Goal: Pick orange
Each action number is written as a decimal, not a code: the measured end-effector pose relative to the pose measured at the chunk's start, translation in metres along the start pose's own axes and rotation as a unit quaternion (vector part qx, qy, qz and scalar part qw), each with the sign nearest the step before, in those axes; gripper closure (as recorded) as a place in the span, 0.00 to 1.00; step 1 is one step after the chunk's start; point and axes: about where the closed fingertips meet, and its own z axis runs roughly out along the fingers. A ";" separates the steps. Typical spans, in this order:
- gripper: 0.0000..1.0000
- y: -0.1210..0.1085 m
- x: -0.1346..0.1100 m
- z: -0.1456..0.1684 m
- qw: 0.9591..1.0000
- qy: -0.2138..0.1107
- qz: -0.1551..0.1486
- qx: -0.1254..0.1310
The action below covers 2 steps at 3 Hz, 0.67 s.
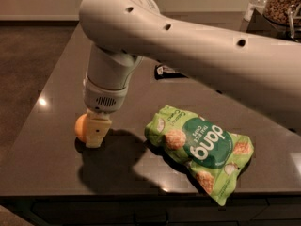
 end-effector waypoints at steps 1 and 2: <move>0.84 0.000 -0.002 -0.020 1.000 -0.023 0.012 -0.005; 1.00 -0.002 -0.005 -0.053 0.999 -0.051 0.015 -0.009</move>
Offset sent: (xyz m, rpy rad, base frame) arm 0.0120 -0.0276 0.1048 0.1786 0.0610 -0.0179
